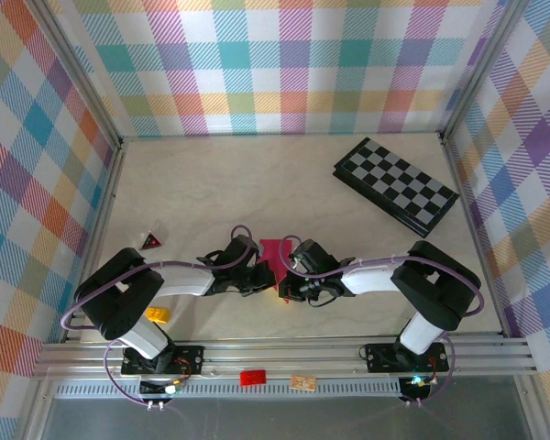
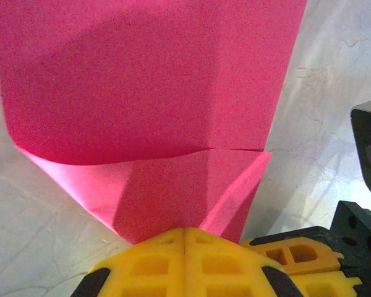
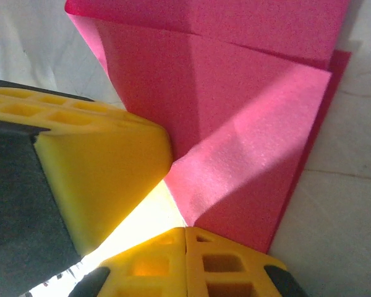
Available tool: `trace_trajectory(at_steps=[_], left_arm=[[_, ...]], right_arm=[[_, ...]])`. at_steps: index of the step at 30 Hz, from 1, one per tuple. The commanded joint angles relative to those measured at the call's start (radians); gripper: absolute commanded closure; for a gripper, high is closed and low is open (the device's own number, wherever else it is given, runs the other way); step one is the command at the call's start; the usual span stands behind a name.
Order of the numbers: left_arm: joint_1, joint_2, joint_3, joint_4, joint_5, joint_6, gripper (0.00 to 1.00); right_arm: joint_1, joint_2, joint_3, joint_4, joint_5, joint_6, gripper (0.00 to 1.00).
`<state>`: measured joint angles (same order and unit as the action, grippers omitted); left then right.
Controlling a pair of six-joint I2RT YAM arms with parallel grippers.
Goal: Fold a paper plane with a square sheet of paper (pick it up from the middle)
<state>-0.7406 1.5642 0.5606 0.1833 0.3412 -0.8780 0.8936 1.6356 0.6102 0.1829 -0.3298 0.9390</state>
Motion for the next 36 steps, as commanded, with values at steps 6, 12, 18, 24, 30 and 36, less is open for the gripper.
trace_trajectory(at_steps=[6,12,18,24,30,36], left_arm=[[0.075,0.018,0.036,-0.117,-0.076,0.071,1.00],[0.121,0.012,0.044,-0.129,-0.062,0.085,1.00],[0.174,0.005,0.039,-0.145,-0.067,0.110,1.00],[0.237,-0.002,0.032,-0.107,-0.020,0.118,1.00],[0.261,-0.014,0.051,-0.143,-0.019,0.133,1.00],[0.261,-0.121,0.047,-0.156,-0.022,0.146,0.98]], right_arm=[[0.005,0.044,-0.029,-0.074,0.023,-0.002,0.93],[0.005,0.055,-0.030,-0.063,0.018,-0.003,0.93],[0.004,0.054,-0.031,-0.062,0.014,-0.005,0.93],[0.004,0.055,-0.030,-0.068,0.014,-0.011,0.94],[0.004,0.053,-0.026,-0.072,0.014,-0.016,0.94],[0.001,0.049,-0.022,-0.079,0.015,-0.020,0.94]])
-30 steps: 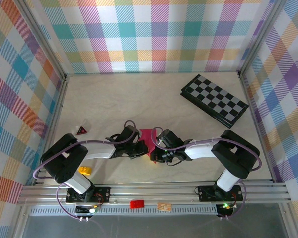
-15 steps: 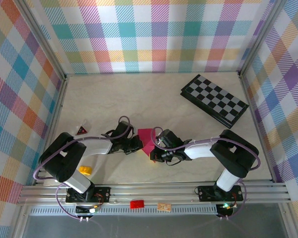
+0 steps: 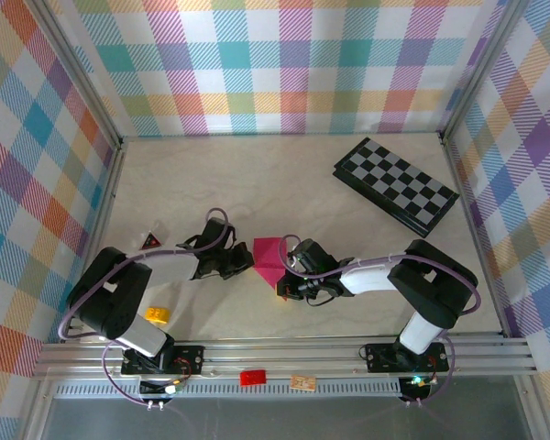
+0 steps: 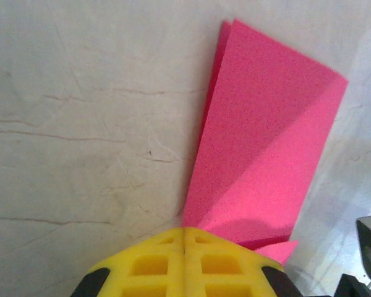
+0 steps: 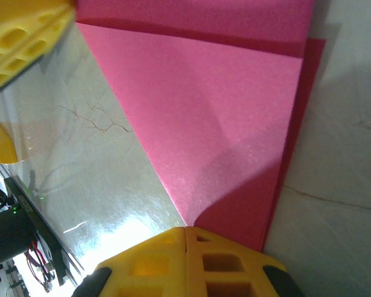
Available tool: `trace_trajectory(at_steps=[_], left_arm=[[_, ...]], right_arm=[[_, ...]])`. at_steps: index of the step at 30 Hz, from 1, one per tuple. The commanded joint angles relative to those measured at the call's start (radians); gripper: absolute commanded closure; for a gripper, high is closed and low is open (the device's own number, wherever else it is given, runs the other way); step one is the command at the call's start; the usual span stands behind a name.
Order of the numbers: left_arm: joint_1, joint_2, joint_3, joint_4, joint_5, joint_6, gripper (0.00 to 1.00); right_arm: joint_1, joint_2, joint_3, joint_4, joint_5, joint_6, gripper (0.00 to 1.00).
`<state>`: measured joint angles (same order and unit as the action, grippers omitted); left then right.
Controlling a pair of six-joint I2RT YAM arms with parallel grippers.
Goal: Fold a paper plane with a square sheet of paper (pick it up from the middle)
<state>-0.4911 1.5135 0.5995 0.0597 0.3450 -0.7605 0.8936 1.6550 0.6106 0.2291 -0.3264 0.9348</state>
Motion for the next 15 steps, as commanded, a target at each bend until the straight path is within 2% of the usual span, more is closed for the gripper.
trace_trajectory(at_steps=[1,7,12,15], left_arm=[[0.011,-0.090,0.008,-0.035,-0.027,0.037,0.97],[-0.014,-0.095,-0.006,0.053,0.075,0.062,0.96],[-0.038,0.008,0.016,0.116,0.155,0.078,0.95],[-0.038,0.077,0.021,0.126,0.140,0.070,0.96]], right_arm=[[0.001,0.029,-0.020,-0.128,0.012,-0.017,0.94],[-0.004,0.019,-0.009,-0.151,0.015,-0.027,0.93],[-0.007,0.012,0.001,-0.163,0.017,-0.030,0.93],[-0.007,0.010,0.010,-0.167,0.012,-0.031,0.92]])
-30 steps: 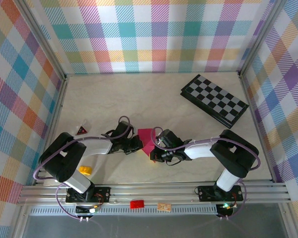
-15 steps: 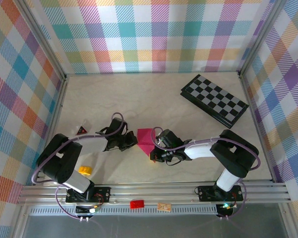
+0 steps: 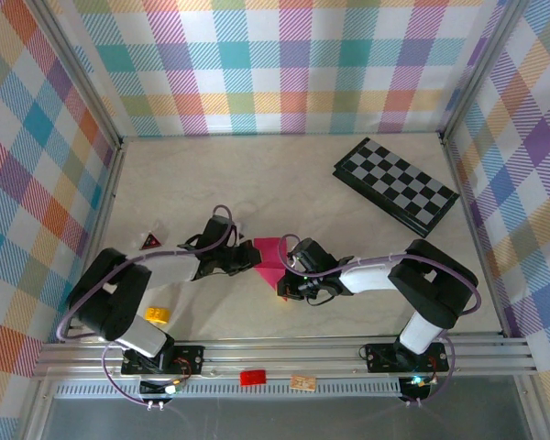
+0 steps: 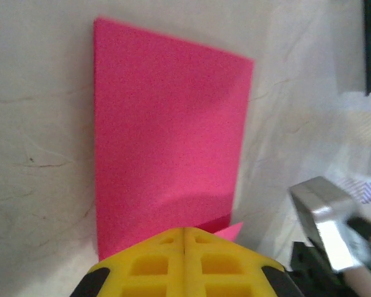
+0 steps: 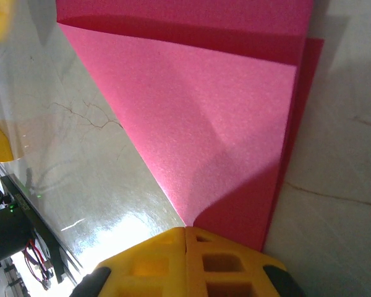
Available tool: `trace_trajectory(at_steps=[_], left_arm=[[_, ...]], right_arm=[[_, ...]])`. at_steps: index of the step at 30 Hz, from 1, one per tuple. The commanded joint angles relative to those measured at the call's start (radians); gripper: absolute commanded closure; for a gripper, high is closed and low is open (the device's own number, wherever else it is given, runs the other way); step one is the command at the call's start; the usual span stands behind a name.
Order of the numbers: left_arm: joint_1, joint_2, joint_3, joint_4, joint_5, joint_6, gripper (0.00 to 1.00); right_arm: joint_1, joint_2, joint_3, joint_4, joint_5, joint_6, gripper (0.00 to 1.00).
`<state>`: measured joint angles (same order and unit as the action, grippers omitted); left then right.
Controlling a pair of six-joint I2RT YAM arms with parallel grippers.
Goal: Fold a paper plane with a square sheet of paper (pick it up from the middle)
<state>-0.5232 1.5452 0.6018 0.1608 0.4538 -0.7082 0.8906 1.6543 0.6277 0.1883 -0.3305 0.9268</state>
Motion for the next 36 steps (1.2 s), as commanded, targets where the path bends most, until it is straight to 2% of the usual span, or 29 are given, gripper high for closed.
trace_trajectory(at_steps=[1,6,10,21,24,30,36], left_arm=[[-0.006,0.064,0.024,0.006,0.012,0.022,0.96],[-0.007,0.107,0.039,-0.104,-0.073,0.056,0.99],[-0.006,0.097,0.022,-0.129,-0.089,0.081,0.99],[-0.006,0.115,0.010,-0.109,-0.074,0.076,0.99],[-0.006,0.123,0.008,-0.112,-0.083,0.076,0.99],[-0.006,0.137,0.002,-0.108,-0.092,0.074,1.00],[-0.006,0.146,0.001,-0.108,-0.086,0.073,1.00]], right_arm=[[-0.003,0.009,-0.003,-0.130,0.015,-0.026,0.92],[-0.004,-0.031,0.035,-0.164,0.013,-0.043,0.89],[-0.005,-0.066,0.079,-0.165,0.009,-0.060,0.87],[-0.002,0.138,0.246,-0.148,0.012,-0.061,0.90],[-0.002,0.127,0.220,-0.155,0.004,-0.061,0.90],[-0.004,-0.001,0.094,-0.228,0.025,-0.075,0.89],[-0.004,-0.092,-0.005,-0.198,0.013,-0.040,0.88]])
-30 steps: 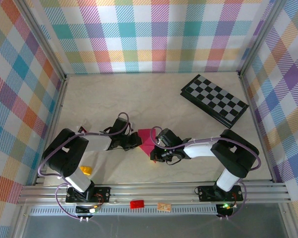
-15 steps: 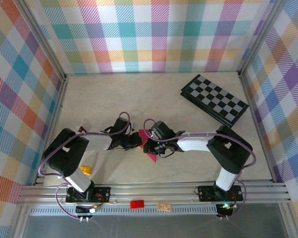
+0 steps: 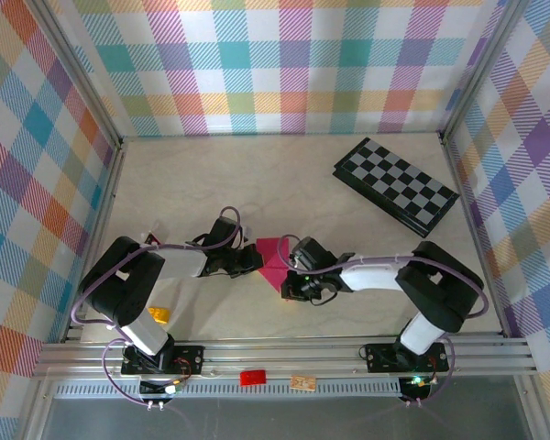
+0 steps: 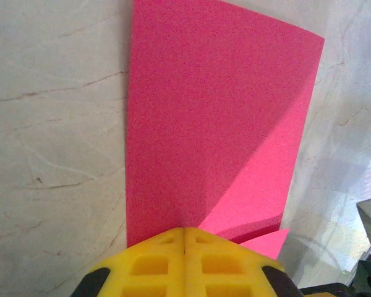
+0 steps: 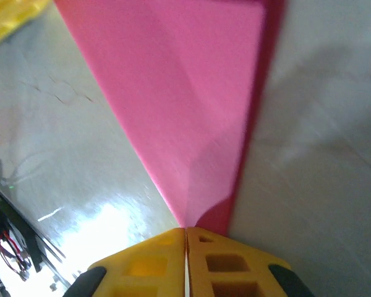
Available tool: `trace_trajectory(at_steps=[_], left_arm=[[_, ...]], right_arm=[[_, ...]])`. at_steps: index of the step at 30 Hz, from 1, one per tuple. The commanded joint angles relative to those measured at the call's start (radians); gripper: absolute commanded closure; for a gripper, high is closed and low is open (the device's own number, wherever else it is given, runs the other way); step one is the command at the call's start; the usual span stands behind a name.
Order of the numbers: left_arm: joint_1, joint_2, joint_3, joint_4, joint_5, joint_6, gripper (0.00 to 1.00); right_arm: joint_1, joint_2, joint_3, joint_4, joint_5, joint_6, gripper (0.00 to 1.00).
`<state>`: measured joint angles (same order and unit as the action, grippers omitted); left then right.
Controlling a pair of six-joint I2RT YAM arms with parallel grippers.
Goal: Fold a paper plane with a square sheet of paper (pick it up from the middle)
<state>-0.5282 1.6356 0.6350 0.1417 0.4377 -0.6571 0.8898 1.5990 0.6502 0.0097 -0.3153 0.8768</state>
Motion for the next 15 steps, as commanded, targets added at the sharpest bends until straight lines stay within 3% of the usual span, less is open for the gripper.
trace_trajectory(at_steps=[1,6,15], left_arm=[[-0.001,0.053,-0.034,-0.088,-0.071,0.020,1.00],[-0.001,0.043,-0.038,-0.095,-0.075,0.018,1.00],[-0.001,0.046,-0.043,-0.088,-0.080,0.011,1.00]], right_arm=[[-0.003,-0.051,-0.024,-0.014,-0.006,0.011,0.88],[-0.003,-0.039,0.064,0.016,-0.030,0.002,0.87],[-0.003,0.201,0.257,0.019,-0.014,-0.013,0.85]])
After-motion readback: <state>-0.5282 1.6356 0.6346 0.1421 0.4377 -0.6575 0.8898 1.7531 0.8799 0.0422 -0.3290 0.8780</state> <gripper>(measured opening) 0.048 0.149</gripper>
